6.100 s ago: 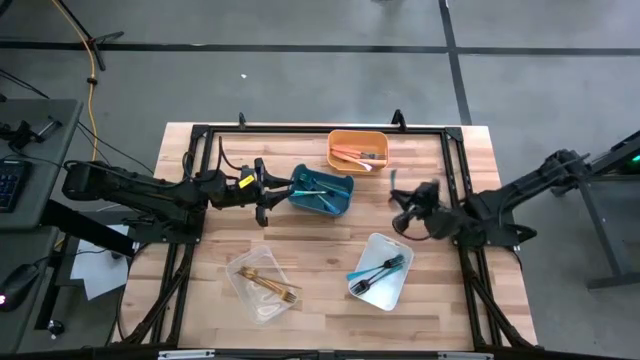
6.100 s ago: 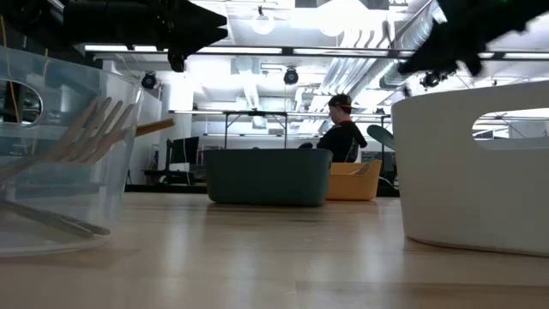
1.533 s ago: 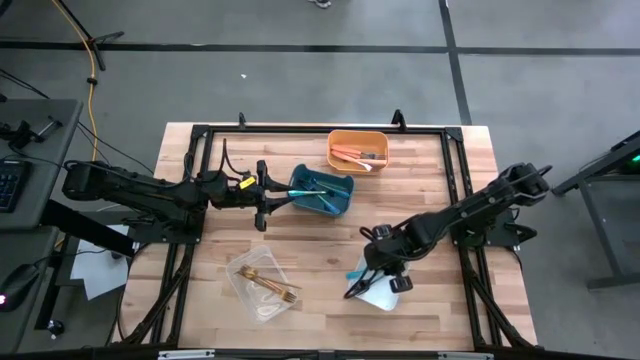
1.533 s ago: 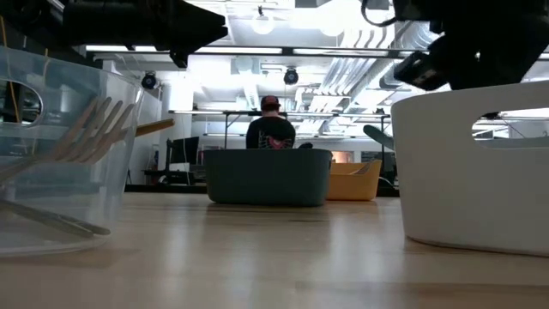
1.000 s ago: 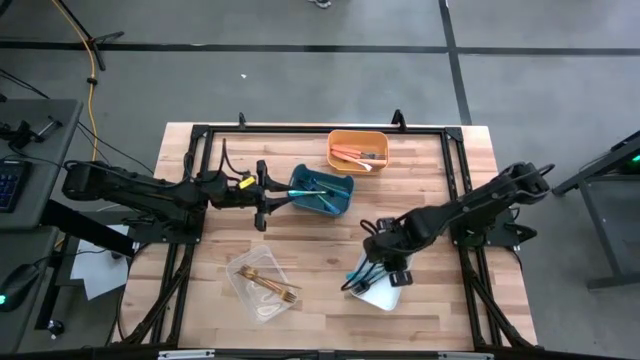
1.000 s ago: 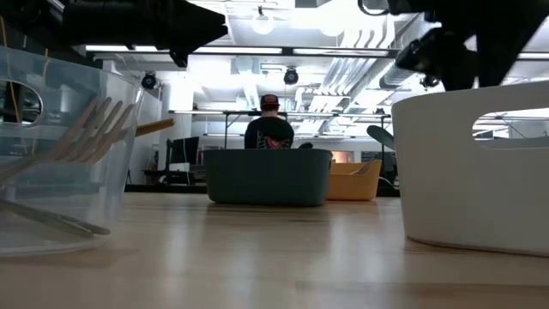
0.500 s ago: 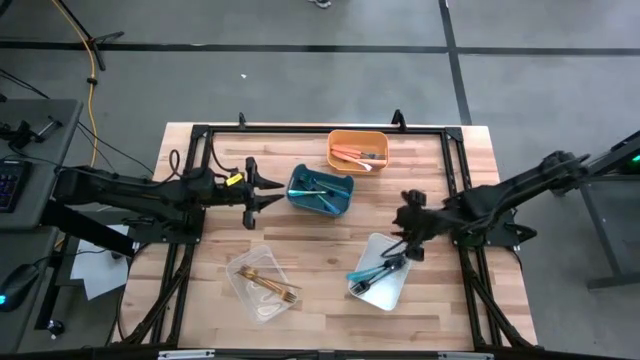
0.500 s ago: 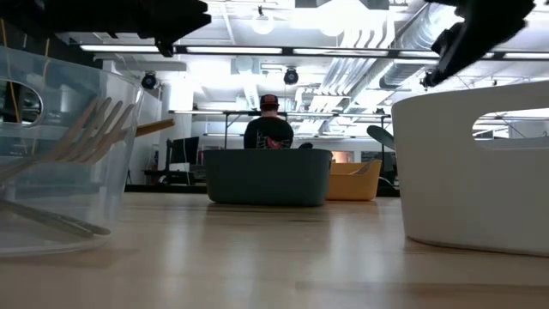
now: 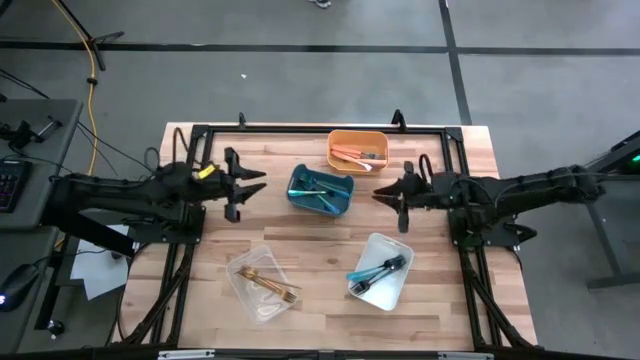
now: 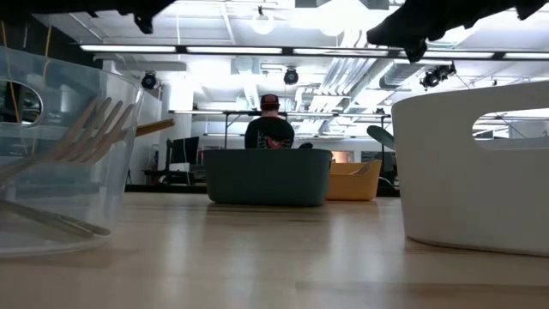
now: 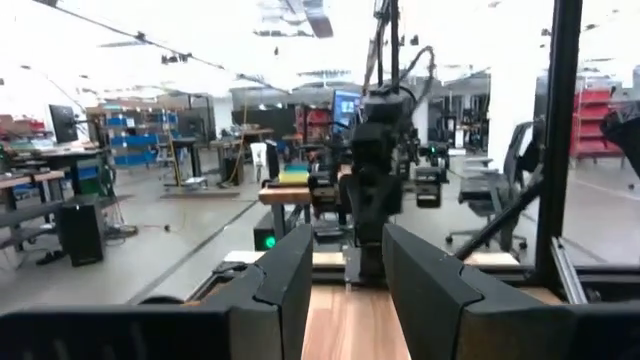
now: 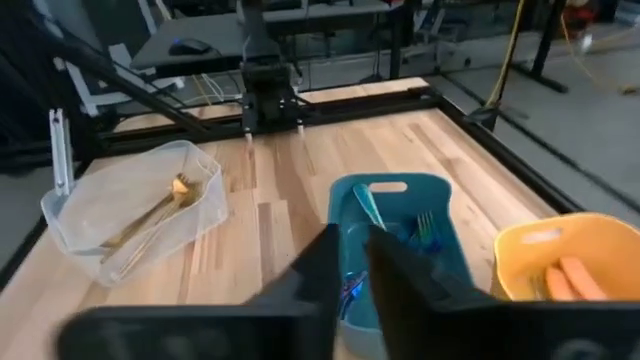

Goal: Sort silverware by color (type)
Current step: Return to Home Position

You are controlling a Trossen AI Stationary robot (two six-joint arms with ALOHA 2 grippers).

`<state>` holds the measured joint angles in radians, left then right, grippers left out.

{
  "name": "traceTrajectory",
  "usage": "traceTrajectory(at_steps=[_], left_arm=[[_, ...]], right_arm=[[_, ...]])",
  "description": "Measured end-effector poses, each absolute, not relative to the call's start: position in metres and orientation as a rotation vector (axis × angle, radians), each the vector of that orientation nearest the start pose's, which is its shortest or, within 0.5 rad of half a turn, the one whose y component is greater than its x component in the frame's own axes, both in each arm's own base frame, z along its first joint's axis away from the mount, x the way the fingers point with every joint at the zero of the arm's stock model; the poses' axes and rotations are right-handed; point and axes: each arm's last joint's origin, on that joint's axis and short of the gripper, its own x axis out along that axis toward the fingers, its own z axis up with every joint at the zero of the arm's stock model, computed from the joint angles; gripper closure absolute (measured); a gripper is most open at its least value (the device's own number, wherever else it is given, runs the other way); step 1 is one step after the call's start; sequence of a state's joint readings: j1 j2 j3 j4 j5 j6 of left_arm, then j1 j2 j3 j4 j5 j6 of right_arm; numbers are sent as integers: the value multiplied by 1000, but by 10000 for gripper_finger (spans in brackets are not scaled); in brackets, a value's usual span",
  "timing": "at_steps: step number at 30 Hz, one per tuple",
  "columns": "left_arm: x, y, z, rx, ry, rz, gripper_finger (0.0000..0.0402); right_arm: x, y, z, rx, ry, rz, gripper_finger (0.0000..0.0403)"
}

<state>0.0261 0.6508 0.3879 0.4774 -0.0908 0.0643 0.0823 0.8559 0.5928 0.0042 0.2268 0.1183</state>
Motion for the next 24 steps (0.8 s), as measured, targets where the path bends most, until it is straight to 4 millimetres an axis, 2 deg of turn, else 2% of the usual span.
traceTrajectory(at_steps=[3,7,10,12,18,24], left_arm=[[144,6,285,51,-159,121,287],[132,6,280,10,-79,116,316],[127,5,265,-16,-71,111,367],[125,4,254,-26,-125,86,392],[122,2,207,-66,-123,40,399],[119,0,188,-44,-77,-21,401]], right_arm=[[194,1,270,111,261,-181,392],[198,-4,265,125,290,-206,388],[201,-6,262,125,309,-212,399],[203,-6,261,126,312,-210,399],[205,-6,260,131,309,-185,401],[205,-5,260,139,314,-141,402]])
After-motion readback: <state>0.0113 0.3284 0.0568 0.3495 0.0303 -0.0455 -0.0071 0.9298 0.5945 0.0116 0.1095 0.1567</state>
